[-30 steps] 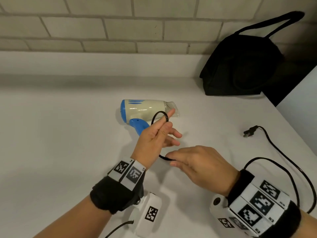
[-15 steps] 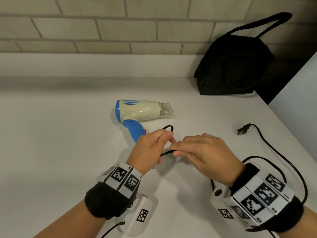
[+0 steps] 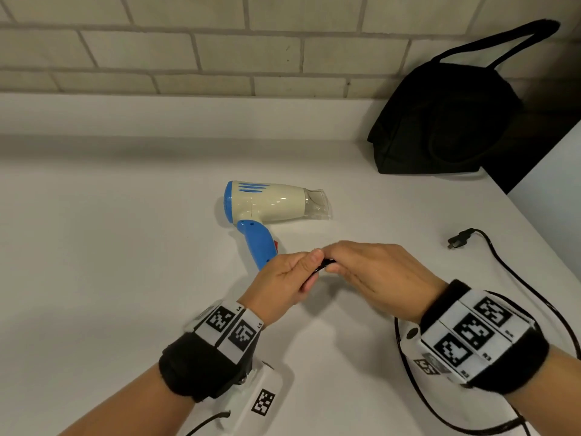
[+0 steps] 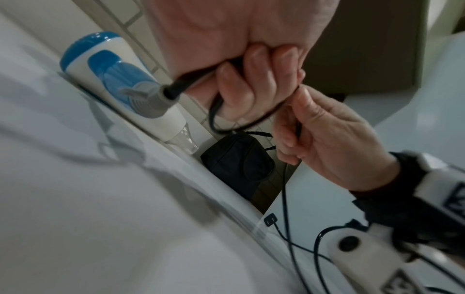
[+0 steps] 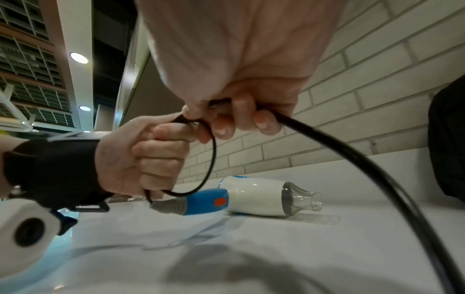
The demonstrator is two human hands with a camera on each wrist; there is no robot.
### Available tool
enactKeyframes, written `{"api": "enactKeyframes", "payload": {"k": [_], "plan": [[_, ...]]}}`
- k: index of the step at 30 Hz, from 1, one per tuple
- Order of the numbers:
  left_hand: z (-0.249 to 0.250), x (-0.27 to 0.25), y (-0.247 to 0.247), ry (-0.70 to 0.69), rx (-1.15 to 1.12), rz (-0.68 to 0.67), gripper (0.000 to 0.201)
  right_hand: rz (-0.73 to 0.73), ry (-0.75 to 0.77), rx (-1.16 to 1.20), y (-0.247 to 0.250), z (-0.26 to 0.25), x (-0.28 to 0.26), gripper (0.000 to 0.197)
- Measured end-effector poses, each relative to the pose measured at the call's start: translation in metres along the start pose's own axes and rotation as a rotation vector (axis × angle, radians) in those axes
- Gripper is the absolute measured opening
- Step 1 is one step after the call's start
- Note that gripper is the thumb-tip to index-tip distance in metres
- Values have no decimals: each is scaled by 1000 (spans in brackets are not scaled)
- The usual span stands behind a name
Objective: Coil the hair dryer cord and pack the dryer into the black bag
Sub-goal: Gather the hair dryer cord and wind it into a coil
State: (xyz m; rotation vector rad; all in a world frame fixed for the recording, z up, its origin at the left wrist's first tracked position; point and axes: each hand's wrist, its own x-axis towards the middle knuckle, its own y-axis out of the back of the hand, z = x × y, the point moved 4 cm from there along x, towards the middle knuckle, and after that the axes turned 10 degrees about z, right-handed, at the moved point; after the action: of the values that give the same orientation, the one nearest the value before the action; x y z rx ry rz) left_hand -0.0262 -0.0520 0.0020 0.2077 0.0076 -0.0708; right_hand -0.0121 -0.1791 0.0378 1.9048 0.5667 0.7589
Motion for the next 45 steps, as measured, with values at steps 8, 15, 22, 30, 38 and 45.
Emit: {"api": "enactKeyframes", "payload": {"k": [8,15,22,30,38,45], "plan": [[0,12,2,193,-427,-36,49,17,-192,501,-10,15,36,25],[0,16,3,320,-805,19,36,112,-399,924,-34,20,46,27],[4,15,16,342,-904,212,43,-109,-452,573,-51,28,29,24],[23,12,32,229,-837,462,44,-264,-252,-377,-45,26,26,35],[38,4,-15,-265,-5,307,23,-392,-82,-219,-44,-26,23,32],[19,2,-15,-306,293,254,53,-280,-68,-52,-24,-21,7,25]]}}
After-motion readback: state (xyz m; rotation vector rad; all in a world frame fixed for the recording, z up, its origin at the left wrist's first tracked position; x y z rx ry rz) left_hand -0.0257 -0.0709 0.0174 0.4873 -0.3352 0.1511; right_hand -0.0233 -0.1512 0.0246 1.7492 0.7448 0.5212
